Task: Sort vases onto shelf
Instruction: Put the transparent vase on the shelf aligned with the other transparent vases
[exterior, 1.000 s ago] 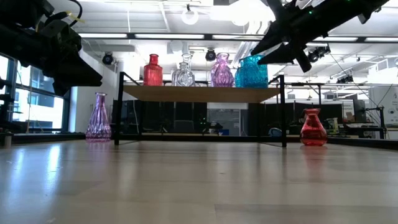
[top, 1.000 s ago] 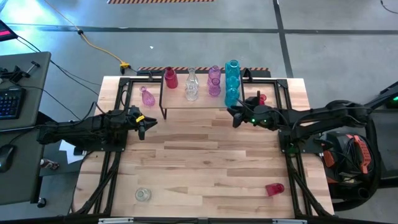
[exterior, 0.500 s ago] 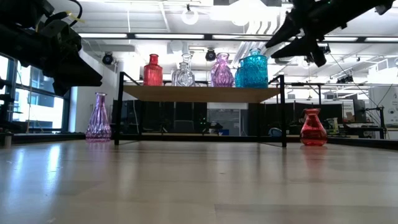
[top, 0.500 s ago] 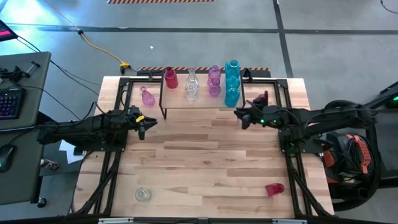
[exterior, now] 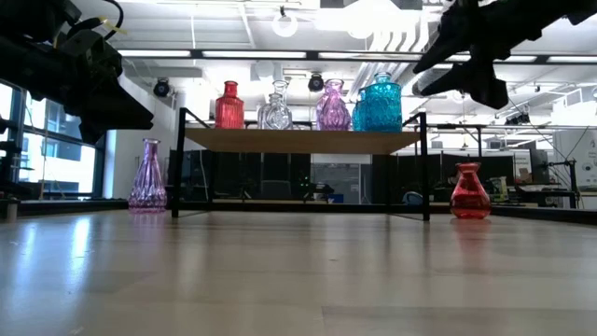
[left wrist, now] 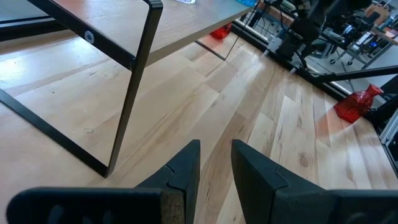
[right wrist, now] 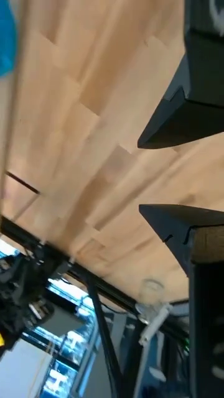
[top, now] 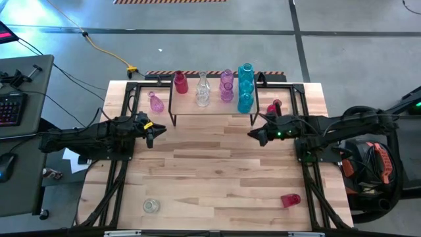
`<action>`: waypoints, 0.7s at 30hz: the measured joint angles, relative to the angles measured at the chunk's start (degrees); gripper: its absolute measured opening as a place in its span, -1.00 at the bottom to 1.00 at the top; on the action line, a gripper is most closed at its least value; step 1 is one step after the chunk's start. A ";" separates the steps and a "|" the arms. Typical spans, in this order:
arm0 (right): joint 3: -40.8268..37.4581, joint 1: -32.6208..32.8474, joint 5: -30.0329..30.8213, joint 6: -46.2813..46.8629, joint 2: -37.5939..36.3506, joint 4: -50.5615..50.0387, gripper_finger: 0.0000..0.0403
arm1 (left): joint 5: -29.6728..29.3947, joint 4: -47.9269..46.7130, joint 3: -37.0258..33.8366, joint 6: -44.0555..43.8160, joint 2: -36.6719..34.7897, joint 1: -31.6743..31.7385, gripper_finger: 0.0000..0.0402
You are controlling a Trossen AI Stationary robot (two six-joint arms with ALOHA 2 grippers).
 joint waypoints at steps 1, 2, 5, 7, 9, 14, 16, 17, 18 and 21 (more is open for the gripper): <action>0.00 0.73 -0.14 1.35 0.59 0.54 -0.33 | 0.00 0.02 0.00 0.00 0.00 0.02 -0.59; 0.00 1.57 -0.49 2.75 1.31 1.30 -0.33 | 0.00 0.02 0.00 0.00 -0.02 0.02 -0.59; 0.00 4.27 -0.86 7.13 4.28 3.73 -0.33 | 0.00 0.00 0.00 0.00 0.00 0.00 -0.59; 0.00 6.06 -0.93 9.90 6.78 6.82 -0.33 | 0.00 0.02 0.00 0.00 -0.02 0.00 -0.59; 0.00 7.72 -0.93 12.16 9.54 11.06 -0.33 | 0.00 0.00 0.00 0.00 0.00 0.00 -0.59; 0.00 10.66 -0.94 14.16 14.85 19.03 -0.33 | 0.00 0.02 0.00 0.00 -0.02 0.00 -0.59; 0.00 11.54 -0.80 14.90 16.20 22.24 -0.33 | 0.00 0.00 0.00 0.00 0.00 0.02 -0.59; 0.00 11.97 -0.64 15.45 16.69 23.21 -0.33 | 0.00 0.01 0.00 0.00 -0.02 0.01 -0.59; 0.00 12.49 -0.40 15.87 17.13 23.95 -0.33 | 0.00 0.00 0.00 0.00 -0.01 0.02 -0.59; 0.00 14.20 0.90 17.49 18.03 24.46 -0.33 | 0.02 0.00 0.00 0.00 -0.02 0.00 -0.59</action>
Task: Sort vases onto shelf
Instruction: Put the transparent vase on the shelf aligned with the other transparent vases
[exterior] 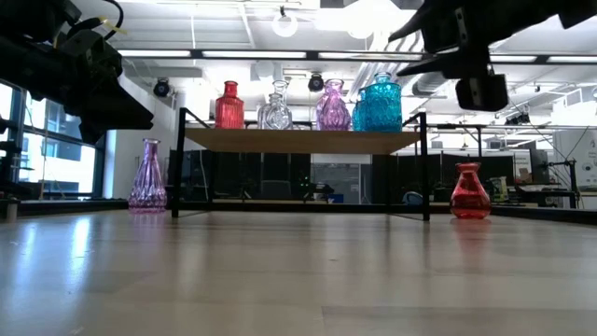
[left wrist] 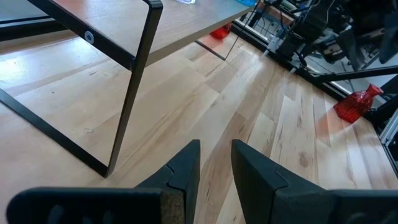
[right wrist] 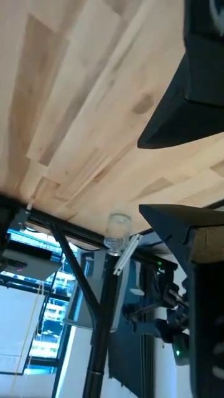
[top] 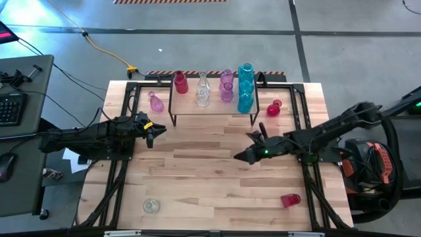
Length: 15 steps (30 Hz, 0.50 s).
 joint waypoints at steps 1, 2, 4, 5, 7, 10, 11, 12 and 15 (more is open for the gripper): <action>0.00 0.55 0.52 0.77 0.14 -0.02 -0.33 | -0.01 0.00 0.00 0.00 0.02 0.02 -0.59; 0.00 1.03 0.95 1.09 0.28 0.00 -0.33 | -0.02 0.00 0.00 0.00 0.02 0.00 -0.59; 0.00 1.92 1.49 1.06 0.37 -0.10 -0.33 | -0.02 0.00 0.00 0.00 0.01 0.00 -0.59; 0.00 2.34 1.92 0.86 0.36 -0.21 -0.33 | -0.02 0.00 0.00 0.00 0.02 0.00 -0.59; 0.00 3.14 2.35 -0.89 0.35 -1.32 -0.33 | -0.02 0.00 0.00 0.00 0.01 0.02 -0.59; 0.02 4.44 2.62 -5.35 0.33 -1.34 -0.33 | -0.02 0.00 0.00 0.00 0.00 0.02 -0.59; 0.02 4.66 2.65 -6.17 0.23 -1.37 -0.33 | -0.02 0.00 0.00 0.00 0.01 0.01 -0.59; 0.01 4.66 2.61 -6.89 -0.04 -1.38 -0.33 | 0.00 0.00 0.00 0.00 0.02 0.02 -0.59; 0.02 4.36 2.68 -9.63 -2.04 -1.36 -0.33 | -0.02 0.00 0.00 0.00 0.02 0.02 -0.59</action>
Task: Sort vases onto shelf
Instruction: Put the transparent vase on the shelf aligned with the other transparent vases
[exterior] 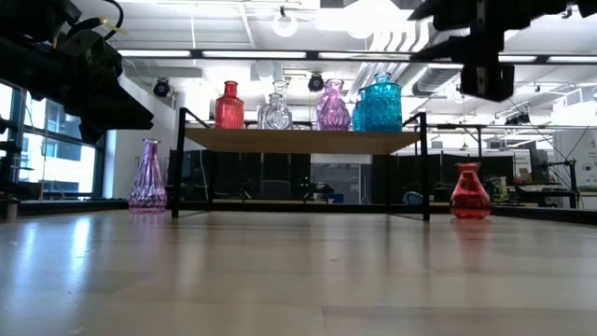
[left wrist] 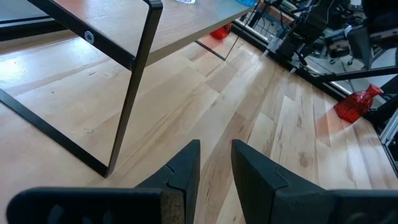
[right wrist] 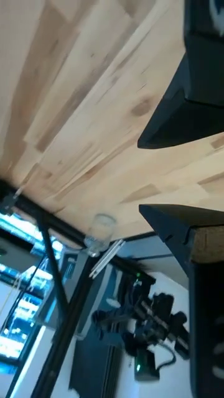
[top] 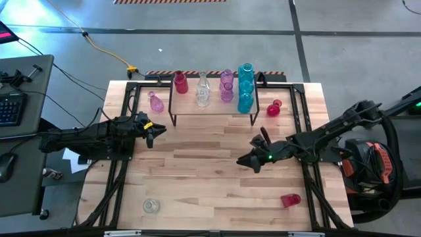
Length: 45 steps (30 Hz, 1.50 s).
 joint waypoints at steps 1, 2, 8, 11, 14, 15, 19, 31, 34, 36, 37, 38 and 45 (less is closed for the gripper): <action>0.00 -0.19 0.02 -0.86 -0.79 0.01 -0.33 | 0.00 0.02 0.00 0.00 -0.01 0.00 -0.59; -0.02 -0.41 0.00 -1.19 -1.59 0.02 -0.33 | -0.02 0.05 0.00 0.04 0.00 0.00 -0.59; 0.00 -1.33 0.02 -1.28 -5.65 -2.85 -0.33 | -1.64 2.18 0.00 -1.11 0.00 0.02 -0.59; 0.00 -1.61 0.02 -1.48 -7.46 -3.26 -0.33 | -1.14 5.31 0.00 -8.33 0.07 0.02 -0.59; 0.00 -1.58 0.00 -5.11 -10.29 -3.16 -0.33 | 3.20 9.61 0.00 -12.10 0.11 0.00 -0.59; 0.00 -1.58 -0.01 -6.73 -11.59 -3.19 -0.33 | 5.15 11.79 0.00 -12.79 0.11 -0.09 -0.59; 0.00 -1.95 0.46 -13.04 -17.69 -3.50 -0.33 | 11.60 22.54 0.00 -14.56 0.11 -0.83 -0.59; 0.00 -2.24 4.50 -30.01 -37.42 -15.85 -0.33 | 17.21 40.43 3.11 -17.90 0.52 -1.09 -0.59; 0.00 -2.24 5.07 -36.17 -42.02 -16.52 -0.33 | 18.08 34.44 8.24 -15.66 2.09 -1.09 -0.59; 0.00 -2.24 5.52 -40.60 -45.36 -16.95 -0.33 | 18.08 29.90 12.58 -12.35 3.57 -1.09 -0.59; 0.00 -2.24 5.54 -42.56 -47.03 -17.55 -0.33 | 18.07 27.13 14.88 -10.70 4.44 -1.09 -0.59; 0.00 -2.24 5.57 -44.04 -48.68 -18.48 -0.33 | 18.06 24.19 17.15 -9.01 5.31 -1.09 -0.59; -0.05 -2.24 10.54 -45.99 -57.84 -30.01 -0.33 | 19.34 -3.51 32.26 -4.40 13.05 -1.09 -0.59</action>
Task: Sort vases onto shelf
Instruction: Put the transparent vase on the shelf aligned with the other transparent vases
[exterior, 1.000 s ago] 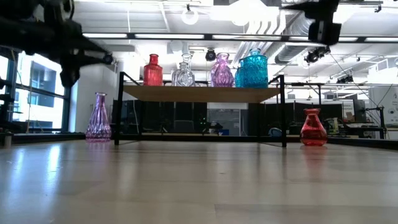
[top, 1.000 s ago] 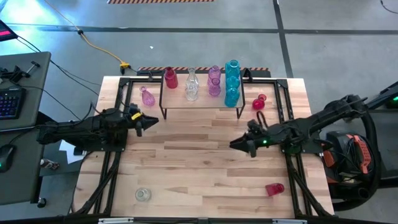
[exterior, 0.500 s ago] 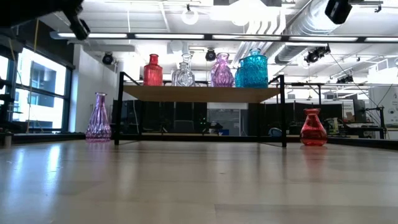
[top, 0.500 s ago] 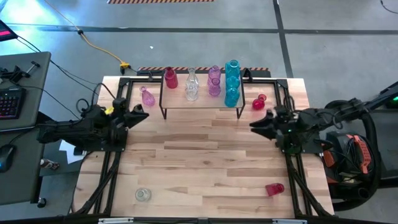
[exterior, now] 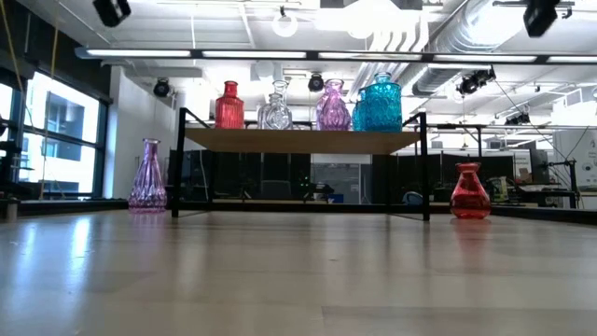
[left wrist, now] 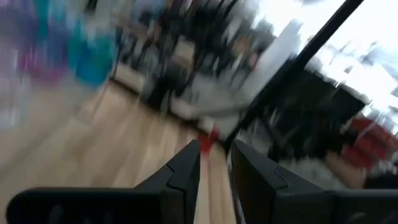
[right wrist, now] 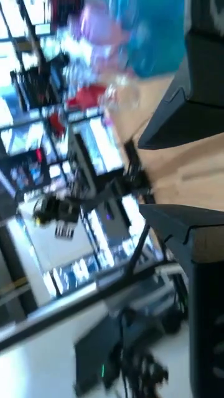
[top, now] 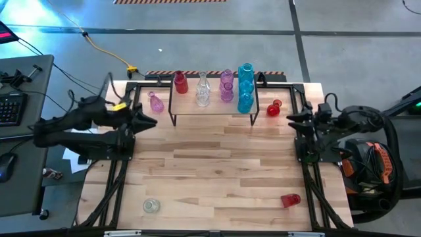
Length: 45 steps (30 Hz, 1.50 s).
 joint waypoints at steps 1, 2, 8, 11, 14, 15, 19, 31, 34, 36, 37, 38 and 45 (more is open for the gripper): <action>-0.02 0.00 1.26 0.01 -0.71 -1.09 -0.33 | 1.04 -3.87 1.70 -0.27 1.36 0.00 -0.59; -0.02 0.00 2.12 -0.01 -1.19 -1.41 -0.33 | 2.31 -7.37 3.27 -0.91 2.68 -0.04 -0.59; -0.04 0.00 2.53 -3.58 -2.63 -3.73 -0.33 | 8.29 -19.89 9.08 -5.73 9.60 -2.54 -0.59; -0.04 0.00 2.56 -4.05 -3.45 -5.53 -0.33 | 9.68 -22.70 10.08 -9.17 12.50 -5.10 -0.59; -0.06 0.00 2.77 -4.14 -4.61 -6.78 -0.33 | 12.16 -23.92 10.12 -13.14 15.03 -8.34 -0.59; -0.06 0.00 3.00 -4.14 -5.03 -7.37 -0.33 | 12.71 -24.20 10.12 -14.61 15.80 -9.68 -0.59; -0.06 0.00 5.34 -2.88 -6.70 -10.52 -0.33 | 14.45 -24.60 10.12 -19.75 19.09 -16.11 -0.59; -0.06 0.00 7.91 0.09 -7.52 -11.19 -0.33 | 13.44 -24.41 10.14 -30.46 29.60 -37.43 -0.59; -0.06 0.00 9.43 1.49 -7.50 -11.35 -0.33 | 10.59 -23.58 10.14 -32.21 32.19 -41.90 -0.59; -0.06 0.00 11.79 2.74 -7.50 -11.91 -0.33 | 8.71 -22.32 10.14 -33.84 33.96 -44.61 -0.59; -0.06 0.00 12.74 3.26 -7.48 -12.09 -0.33 | 7.75 -21.20 10.14 -34.61 34.88 -45.88 -0.59; -0.06 0.00 13.42 4.06 -7.48 -12.25 -0.33 | 6.98 -19.99 10.14 -35.28 35.73 -47.01 -0.59; -0.06 0.00 14.92 7.29 -7.46 -12.65 -0.33 | 1.78 -9.96 10.14 -41.81 41.59 -53.17 -0.59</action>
